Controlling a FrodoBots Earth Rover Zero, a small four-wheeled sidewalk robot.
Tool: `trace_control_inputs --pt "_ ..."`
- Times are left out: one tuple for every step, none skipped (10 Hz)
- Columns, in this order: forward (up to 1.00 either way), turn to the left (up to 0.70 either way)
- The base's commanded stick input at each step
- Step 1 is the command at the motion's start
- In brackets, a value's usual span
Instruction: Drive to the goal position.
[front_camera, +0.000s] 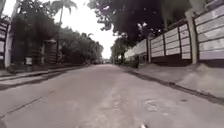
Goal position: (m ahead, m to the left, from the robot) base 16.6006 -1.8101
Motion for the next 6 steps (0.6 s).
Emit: trace_control_inputs --pt "1.0 0.0" --pt "1.0 0.0" --pt "1.0 0.0" --pt "1.0 0.0" --pt "1.0 0.0" --pt "1.0 0.0"
